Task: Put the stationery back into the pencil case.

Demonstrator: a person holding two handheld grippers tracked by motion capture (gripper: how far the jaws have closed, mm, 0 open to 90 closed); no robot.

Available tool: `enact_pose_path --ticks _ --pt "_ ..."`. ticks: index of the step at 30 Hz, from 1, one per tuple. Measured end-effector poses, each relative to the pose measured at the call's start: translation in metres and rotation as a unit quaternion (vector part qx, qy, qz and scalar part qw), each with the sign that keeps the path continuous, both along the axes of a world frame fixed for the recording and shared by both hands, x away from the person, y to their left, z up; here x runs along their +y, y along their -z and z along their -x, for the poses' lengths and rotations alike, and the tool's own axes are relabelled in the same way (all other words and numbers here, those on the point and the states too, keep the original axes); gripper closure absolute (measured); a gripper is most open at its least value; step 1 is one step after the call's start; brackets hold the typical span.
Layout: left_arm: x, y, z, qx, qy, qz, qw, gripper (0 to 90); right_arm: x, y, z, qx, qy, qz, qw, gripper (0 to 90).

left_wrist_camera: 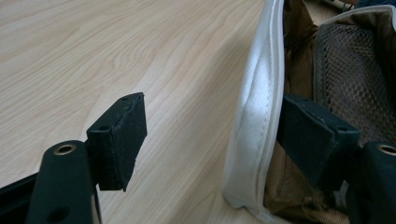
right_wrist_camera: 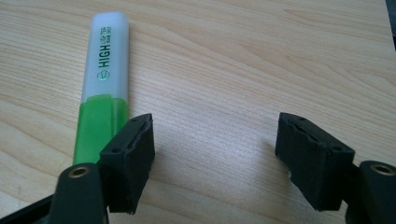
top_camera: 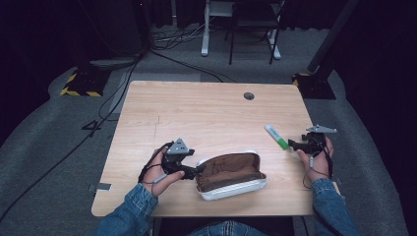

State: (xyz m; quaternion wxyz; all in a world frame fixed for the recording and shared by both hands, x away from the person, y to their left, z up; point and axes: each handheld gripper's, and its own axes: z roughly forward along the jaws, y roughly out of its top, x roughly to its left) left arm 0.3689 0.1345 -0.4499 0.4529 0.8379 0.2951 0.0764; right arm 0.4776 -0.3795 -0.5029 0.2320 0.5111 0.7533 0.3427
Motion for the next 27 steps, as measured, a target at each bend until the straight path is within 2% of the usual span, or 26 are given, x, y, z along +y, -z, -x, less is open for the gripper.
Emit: enact_pose_path --ticks 3,8,14,16,20,23,25,27 --pt "0.007 -0.002 0.003 -0.002 -0.009 0.003 0.9999 25.0 0.0 0.0 0.0 0.0 0.0 0.0 1.0 28.4" --pt "0.034 -0.005 0.009 -0.013 -0.042 0.006 0.999 24.5 0.0 0.0 0.0 0.001 -0.002 0.0 1.0 28.3" --pt "0.054 -0.006 0.014 -0.013 -0.058 0.01 0.9982 24.5 0.0 0.0 0.0 0.001 -0.004 0.001 1.0 28.1" --pt "0.061 -0.004 0.017 -0.013 -0.068 0.006 0.9976 24.5 0.0 -0.001 0.001 0.003 0.001 -0.001 1.0 28.3" --pt "0.07 0.002 0.017 -0.011 -0.087 -0.009 0.9961 24.1 0.001 -0.006 0.002 0.027 0.01 -0.014 0.9995 30.6" --pt "0.076 0.006 0.016 -0.007 -0.096 -0.022 0.9951 23.6 0.002 -0.013 0.002 0.016 0.008 -0.021 0.9996 30.0" --pt "0.079 0.009 0.016 -0.001 -0.105 -0.021 0.9942 23.1 0.003 -0.017 0.003 0.015 0.004 -0.025 0.9996 29.4" --pt "0.083 0.011 0.015 -0.002 -0.116 -0.031 0.9928 22.9 0.005 -0.022 0.004 0.017 -0.002 -0.022 0.9996 29.2"
